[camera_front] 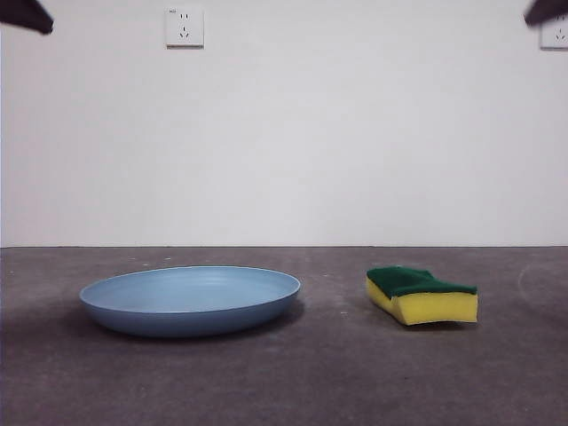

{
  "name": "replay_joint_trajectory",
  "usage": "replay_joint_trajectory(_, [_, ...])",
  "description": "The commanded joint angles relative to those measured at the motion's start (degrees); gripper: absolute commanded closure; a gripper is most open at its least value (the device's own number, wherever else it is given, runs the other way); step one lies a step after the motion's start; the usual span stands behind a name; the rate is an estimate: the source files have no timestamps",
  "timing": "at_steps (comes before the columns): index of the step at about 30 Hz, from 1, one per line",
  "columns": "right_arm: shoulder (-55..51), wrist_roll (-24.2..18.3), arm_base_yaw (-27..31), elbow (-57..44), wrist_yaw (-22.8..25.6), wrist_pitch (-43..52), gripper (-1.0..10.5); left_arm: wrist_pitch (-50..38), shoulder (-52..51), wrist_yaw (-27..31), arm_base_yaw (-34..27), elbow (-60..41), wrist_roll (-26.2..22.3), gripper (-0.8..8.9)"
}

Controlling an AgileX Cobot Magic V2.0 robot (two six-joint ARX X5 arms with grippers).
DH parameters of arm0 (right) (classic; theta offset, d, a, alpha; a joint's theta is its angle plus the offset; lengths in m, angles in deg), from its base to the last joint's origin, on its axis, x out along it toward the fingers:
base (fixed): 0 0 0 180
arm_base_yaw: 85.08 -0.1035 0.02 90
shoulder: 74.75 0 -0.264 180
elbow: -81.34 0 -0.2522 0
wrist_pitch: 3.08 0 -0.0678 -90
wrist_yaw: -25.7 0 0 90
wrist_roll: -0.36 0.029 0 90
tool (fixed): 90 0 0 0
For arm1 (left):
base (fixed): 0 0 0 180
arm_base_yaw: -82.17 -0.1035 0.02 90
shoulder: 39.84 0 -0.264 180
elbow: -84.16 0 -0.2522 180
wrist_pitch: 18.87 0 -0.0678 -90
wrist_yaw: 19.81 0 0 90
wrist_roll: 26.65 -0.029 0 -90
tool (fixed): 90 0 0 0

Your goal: Pick up the plate,pick up the cloth,clean the plate with the cloth

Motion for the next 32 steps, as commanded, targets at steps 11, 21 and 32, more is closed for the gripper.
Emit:
replay_joint_trajectory(11, [0.26, 0.31, 0.04, -0.72, 2.91, 0.44, 9.5, 2.32, 0.81, 0.11, 0.11, -0.63, 0.94, 8.16])
replay_joint_trajectory(21, [0.26, 0.31, 0.04, -0.72, 3.06, 0.42, 9.5, 2.4, 0.83, 0.11, 0.13, -0.63, 0.94, 8.16])
replay_joint_trajectory(32, [0.26, 0.31, 0.04, -0.72, 3.08, 0.42, 9.5, 2.69, -10.32, -0.24, -7.1, -4.26, -5.7, 8.16])
